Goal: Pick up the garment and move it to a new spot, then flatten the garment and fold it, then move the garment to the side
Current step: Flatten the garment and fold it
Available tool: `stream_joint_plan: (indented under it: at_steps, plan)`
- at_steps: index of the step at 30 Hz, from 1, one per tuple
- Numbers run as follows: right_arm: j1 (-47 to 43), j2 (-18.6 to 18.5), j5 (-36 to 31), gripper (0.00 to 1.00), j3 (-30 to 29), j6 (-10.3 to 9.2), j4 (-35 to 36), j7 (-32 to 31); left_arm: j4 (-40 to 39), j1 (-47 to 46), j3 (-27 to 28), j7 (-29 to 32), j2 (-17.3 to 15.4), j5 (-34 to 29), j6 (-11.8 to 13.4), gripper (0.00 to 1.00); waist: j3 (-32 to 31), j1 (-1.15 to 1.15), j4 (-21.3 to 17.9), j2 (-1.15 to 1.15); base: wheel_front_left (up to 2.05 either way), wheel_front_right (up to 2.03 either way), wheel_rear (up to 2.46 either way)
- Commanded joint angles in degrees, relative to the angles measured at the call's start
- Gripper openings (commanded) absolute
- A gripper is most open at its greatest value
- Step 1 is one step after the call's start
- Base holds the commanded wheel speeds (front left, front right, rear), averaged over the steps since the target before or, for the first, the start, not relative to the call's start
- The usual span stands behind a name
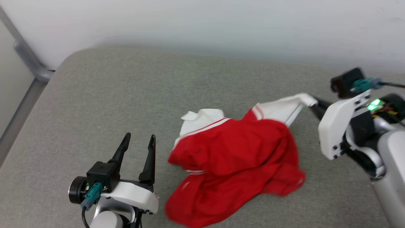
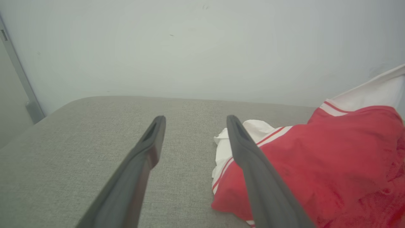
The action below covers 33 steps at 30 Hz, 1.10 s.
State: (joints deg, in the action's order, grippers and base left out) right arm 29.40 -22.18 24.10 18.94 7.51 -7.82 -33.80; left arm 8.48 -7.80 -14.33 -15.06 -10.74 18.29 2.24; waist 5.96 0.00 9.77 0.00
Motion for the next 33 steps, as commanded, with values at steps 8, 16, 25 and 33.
stream_joint_plan:
  at_steps: [8,16,25,33]
  plan:
    - [-10.16,2.91,-7.1,0.0,-14.81,-0.04,13.23,0.4,0.37,1.47,0.03,-0.12,0.01,-0.55,-0.27,1.0,-1.89,0.0,-3.82,0.0,0.0,0.0,0.0]
    - [-28.46,12.46,-8.28,0.0,-28.51,-0.04,13.95,-1.64,1.48,1.92,-0.57,-0.12,0.04,-0.04,-0.66,1.0,-2.6,0.0,-4.84,0.0,0.0,0.0,0.0]
    - [-37.75,18.03,-6.44,0.0,-34.8,-0.04,0.83,5.96,2.91,2.87,-0.83,0.04,-0.35,0.57,-0.48,1.0,-3.11,0.0,-5.26,0.0,0.0,0.0,0.0]
    - [-34.37,18.5,-8.27,1.0,-33.62,-0.03,-3.2,21.39,3.69,3.79,-0.82,0.52,-0.8,1.08,-0.22,1.0,-3.87,0.0,-5.93,0.0,0.0,0.0,0.0]
